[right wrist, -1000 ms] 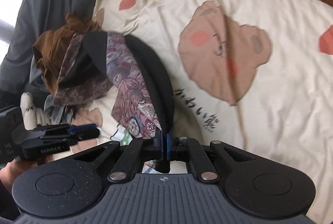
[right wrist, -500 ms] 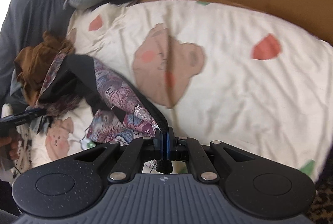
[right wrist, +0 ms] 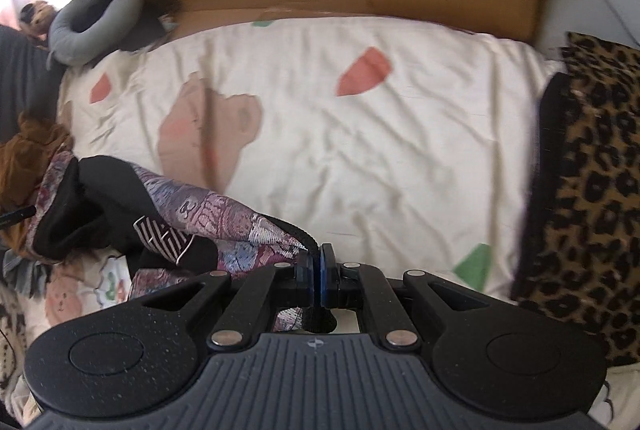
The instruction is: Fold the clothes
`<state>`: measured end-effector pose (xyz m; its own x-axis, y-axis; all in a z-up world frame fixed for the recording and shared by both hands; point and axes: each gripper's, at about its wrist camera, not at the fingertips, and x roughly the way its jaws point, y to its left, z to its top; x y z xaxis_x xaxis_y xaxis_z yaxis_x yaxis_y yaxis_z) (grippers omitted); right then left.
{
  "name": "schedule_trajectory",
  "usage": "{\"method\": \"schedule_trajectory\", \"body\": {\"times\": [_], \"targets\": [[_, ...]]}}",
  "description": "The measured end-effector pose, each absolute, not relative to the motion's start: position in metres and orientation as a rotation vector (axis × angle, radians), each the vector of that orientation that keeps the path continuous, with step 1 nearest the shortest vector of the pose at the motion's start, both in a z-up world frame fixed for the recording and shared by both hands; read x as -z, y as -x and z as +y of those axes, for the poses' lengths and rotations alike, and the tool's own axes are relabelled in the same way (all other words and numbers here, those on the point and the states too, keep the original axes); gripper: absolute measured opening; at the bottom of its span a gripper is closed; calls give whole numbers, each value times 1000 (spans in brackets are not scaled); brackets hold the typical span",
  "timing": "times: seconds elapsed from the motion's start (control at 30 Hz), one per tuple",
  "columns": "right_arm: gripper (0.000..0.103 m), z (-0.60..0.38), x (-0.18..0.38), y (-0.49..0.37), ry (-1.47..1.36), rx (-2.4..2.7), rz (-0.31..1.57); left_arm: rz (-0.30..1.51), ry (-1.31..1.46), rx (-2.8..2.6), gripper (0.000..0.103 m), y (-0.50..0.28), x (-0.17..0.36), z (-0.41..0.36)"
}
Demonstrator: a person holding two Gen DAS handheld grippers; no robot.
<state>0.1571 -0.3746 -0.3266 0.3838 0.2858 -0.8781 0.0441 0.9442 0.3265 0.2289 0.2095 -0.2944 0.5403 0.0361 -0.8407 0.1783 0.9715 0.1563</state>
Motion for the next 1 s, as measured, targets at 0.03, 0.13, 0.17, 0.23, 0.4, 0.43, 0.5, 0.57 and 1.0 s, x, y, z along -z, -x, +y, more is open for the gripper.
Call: {"method": "schedule_trajectory", "body": {"times": [0.03, 0.13, 0.17, 0.23, 0.4, 0.43, 0.5, 0.57, 1.0], "targets": [[0, -378, 327, -156, -317, -148, 1170, 1000, -251, 100, 69, -233, 297, 205], [0, -387, 326, -154, -313, -124, 1166, 1006, -292, 150, 71, -247, 307, 191], [0, -390, 326, -153, -313, -116, 1164, 1006, -302, 156, 71, -252, 309, 186], [0, -395, 326, -151, -312, -101, 1162, 998, -310, 178, 72, -260, 313, 178], [0, -408, 326, -147, -311, -63, 1156, 957, -314, 323, 82, -273, 312, 153], [0, -410, 326, -146, -310, -55, 1155, 956, -320, 344, 84, -276, 313, 150], [0, -413, 327, -145, -310, -41, 1153, 976, -326, 388, 84, -285, 319, 147], [0, -416, 328, -143, -310, -27, 1152, 1018, -320, 423, 76, -292, 327, 148], [0, -440, 331, -125, -342, 39, 1103, 1103, -382, 495, 2, -272, 318, 146]]}}
